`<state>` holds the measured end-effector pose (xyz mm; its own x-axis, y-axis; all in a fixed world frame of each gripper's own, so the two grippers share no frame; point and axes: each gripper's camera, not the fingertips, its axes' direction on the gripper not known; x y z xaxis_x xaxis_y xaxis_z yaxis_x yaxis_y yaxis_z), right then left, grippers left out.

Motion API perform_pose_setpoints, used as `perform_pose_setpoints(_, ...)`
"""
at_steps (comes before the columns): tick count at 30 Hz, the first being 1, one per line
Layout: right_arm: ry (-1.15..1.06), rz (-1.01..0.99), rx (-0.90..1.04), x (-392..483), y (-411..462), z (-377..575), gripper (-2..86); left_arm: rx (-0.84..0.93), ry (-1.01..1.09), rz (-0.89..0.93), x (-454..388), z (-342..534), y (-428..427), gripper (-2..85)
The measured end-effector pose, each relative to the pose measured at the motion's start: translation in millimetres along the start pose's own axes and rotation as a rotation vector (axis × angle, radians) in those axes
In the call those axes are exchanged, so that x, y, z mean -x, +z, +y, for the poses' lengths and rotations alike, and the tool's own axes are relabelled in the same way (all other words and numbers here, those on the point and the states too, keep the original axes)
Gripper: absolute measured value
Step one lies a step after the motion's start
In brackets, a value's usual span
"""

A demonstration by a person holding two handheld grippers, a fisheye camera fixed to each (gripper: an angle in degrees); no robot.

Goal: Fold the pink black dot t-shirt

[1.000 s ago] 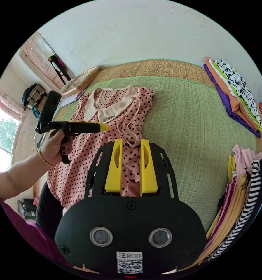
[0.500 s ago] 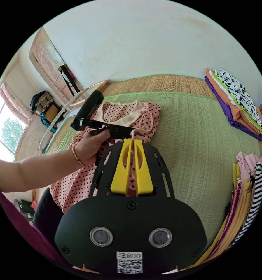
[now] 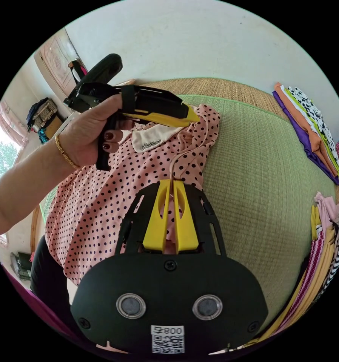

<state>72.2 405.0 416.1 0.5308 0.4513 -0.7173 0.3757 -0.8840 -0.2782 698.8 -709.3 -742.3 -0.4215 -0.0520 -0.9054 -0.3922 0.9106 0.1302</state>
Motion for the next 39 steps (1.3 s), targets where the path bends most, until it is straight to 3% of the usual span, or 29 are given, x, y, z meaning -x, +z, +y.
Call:
perform_pose_setpoints(11,-0.003,0.057,0.0,25.6,16.9,-2.9,0.8,0.021,-0.039,-0.079,29.2,-65.3,48.6,5.5)
perform_pose_setpoints(19,0.014,0.019,-0.003,26.7,24.2,-5.2,0.8,-0.051,-0.072,0.083,63.8,-85.5,32.0,1.0)
perform_pose_setpoints(28,0.02,-0.013,0.013,27.9,33.4,-10.2,1.0,0.101,-0.108,-0.023,105.4,-111.3,59.5,0.7)
perform_pose_setpoints(39,0.017,-0.051,0.025,28.4,44.1,-16.7,2.1,0.117,-0.002,-0.037,102.9,-156.5,90.3,1.2)
